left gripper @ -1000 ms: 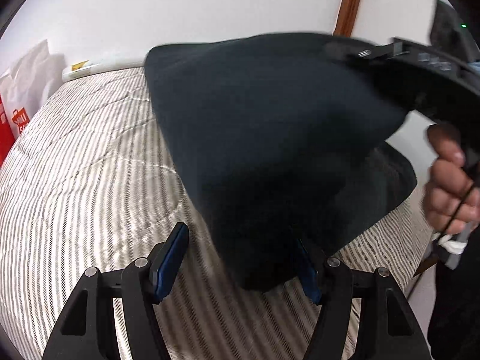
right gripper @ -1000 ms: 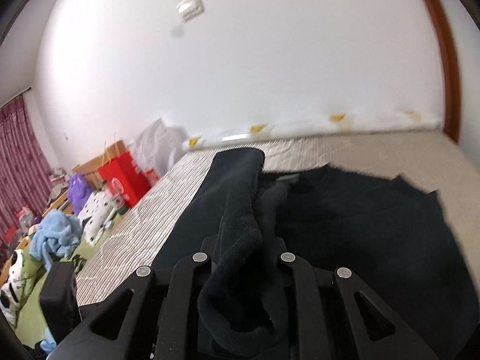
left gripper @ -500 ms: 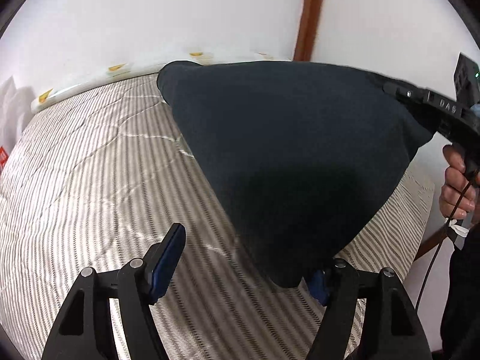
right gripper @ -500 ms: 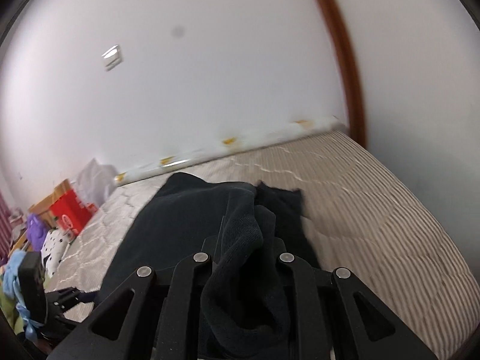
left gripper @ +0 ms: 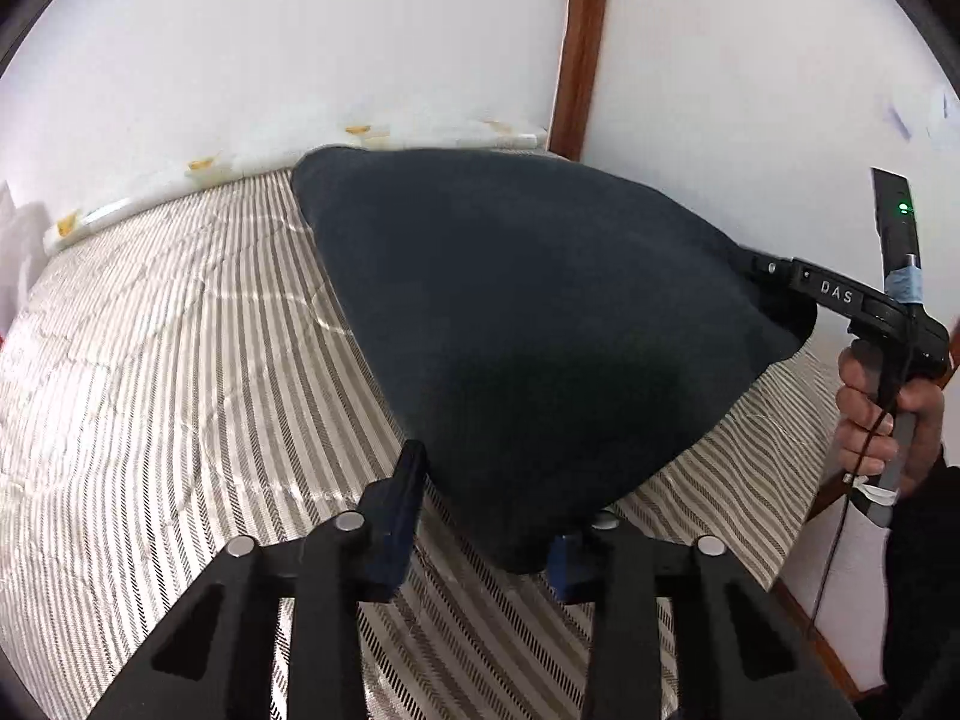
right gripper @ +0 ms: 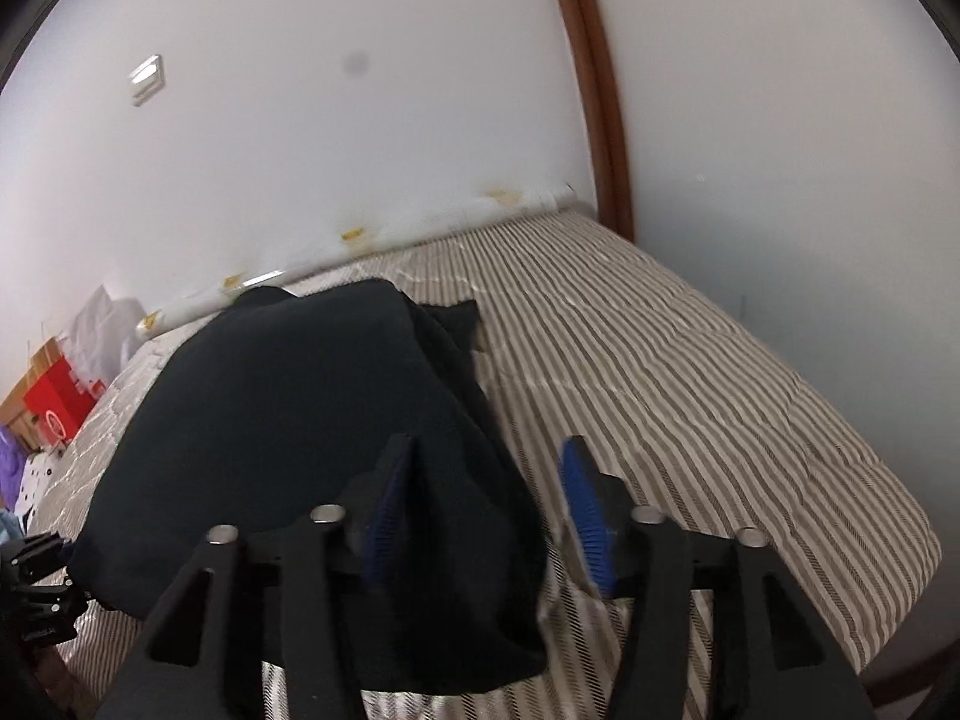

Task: Fold small clothes

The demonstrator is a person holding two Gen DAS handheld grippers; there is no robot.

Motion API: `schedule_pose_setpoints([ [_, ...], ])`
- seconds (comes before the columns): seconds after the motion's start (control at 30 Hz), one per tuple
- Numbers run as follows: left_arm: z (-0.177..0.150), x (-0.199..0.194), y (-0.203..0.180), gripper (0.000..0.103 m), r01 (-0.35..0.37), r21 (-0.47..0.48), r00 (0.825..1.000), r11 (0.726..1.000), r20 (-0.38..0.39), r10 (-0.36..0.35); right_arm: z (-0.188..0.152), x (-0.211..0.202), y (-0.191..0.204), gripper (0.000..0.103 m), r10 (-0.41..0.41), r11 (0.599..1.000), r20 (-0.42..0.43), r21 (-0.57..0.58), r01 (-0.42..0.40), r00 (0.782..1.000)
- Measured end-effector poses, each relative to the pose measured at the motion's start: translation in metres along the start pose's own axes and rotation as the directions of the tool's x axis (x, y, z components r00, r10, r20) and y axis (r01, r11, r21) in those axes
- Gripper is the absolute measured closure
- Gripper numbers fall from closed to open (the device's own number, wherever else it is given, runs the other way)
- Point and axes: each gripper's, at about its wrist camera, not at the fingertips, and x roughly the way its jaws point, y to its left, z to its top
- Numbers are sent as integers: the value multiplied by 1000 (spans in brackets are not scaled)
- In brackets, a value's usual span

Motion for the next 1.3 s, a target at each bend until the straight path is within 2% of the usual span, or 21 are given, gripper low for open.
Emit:
schedule_pose_setpoints([
  [0.13, 1, -4, 6, 86, 2, -47, 999, 999, 34, 0, -3, 25, -1, 49, 48, 998, -121, 57, -41, 992],
  [0.17, -1, -7, 10, 88, 14, -68, 999, 998, 48, -11, -2, 25, 4, 68, 79, 996, -129, 54, -72, 988],
  [0.2, 0, -8, 10, 89, 16, -76, 998, 997, 54, -12, 0, 24, 10, 74, 82, 996, -122, 48, -77, 989],
  [0.3, -4, -20, 22, 90, -6, -94, 997, 996, 76, 13, 0, 21, 38, 78, 59, 998, -105, -30, -63, 993],
  [0.43, -13, -39, 56, 91, -14, -174, 996, 985, 88, 30, -2, 22, 69, 79, 144, 988, -120, -43, -150, 982],
  [0.67, -39, -75, 113, 91, -119, -241, 986, 963, 87, 144, -6, 23, 141, 80, 277, 951, -145, -97, -292, 950],
  [0.77, -49, -86, 136, 91, -136, -285, 984, 949, 73, 163, -10, 23, 166, 80, 312, 935, -153, -125, -331, 938],
  [0.9, -52, -83, 147, 90, -112, -312, 989, 943, 54, 135, -11, 12, 169, 81, 328, 929, -117, -142, -343, 937],
  [1.03, -50, -79, 137, 86, -140, -274, 987, 951, 41, 157, -5, -1, 152, 82, 343, 928, -77, -126, -350, 936],
  [1.17, -55, -78, 119, 76, -164, -216, 984, 963, 30, 174, -10, 13, 147, 82, 265, 947, -116, -155, -281, 957],
  [1.23, -58, -82, 113, 75, -168, -196, 983, 966, 42, 179, -16, 25, 144, 81, 241, 951, -158, -157, -265, 958],
  [1.3, -63, -91, 110, 74, -150, -191, 984, 970, 63, 164, -17, 23, 142, 77, 251, 948, -150, -165, -274, 956],
])
